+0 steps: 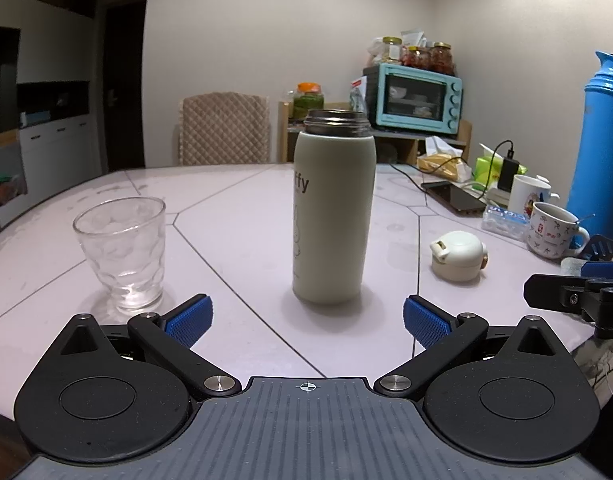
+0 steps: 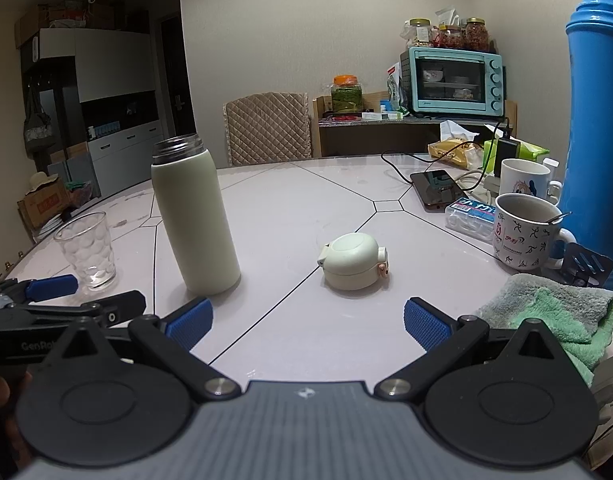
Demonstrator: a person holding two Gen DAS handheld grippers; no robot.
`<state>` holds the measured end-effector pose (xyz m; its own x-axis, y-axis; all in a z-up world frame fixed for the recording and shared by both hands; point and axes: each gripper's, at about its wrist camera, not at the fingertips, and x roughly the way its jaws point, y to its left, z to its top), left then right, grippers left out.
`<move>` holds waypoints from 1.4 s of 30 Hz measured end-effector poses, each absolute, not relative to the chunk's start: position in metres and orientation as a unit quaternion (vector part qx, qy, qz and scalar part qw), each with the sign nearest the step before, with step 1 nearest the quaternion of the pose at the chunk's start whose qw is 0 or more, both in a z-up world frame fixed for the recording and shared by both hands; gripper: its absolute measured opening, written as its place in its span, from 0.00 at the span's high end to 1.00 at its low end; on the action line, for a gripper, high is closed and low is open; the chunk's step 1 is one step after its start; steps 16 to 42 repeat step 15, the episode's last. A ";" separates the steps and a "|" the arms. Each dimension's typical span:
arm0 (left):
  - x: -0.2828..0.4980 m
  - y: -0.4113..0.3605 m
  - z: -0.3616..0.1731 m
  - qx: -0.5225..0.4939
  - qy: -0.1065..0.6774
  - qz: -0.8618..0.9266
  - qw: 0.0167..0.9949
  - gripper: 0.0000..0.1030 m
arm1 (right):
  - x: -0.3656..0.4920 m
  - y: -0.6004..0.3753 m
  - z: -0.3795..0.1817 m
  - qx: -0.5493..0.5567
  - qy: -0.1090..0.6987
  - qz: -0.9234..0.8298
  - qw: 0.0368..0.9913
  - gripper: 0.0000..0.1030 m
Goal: Unscrew bottle cap and pour
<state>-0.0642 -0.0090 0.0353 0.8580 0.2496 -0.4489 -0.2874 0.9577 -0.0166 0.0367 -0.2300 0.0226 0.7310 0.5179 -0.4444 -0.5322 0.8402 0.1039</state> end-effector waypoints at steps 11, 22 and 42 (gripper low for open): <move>-0.065 -0.008 0.037 -0.039 0.223 0.139 0.964 0.00 | 0.037 -0.229 0.023 -0.014 0.233 0.283 0.930 0.00; -0.065 -0.010 0.037 -0.037 0.220 0.137 0.965 0.00 | 0.039 -0.231 0.023 -0.014 0.233 0.283 0.930 0.00; -0.065 -0.010 0.037 -0.037 0.220 0.137 0.965 0.00 | 0.039 -0.231 0.023 -0.014 0.233 0.283 0.930 0.00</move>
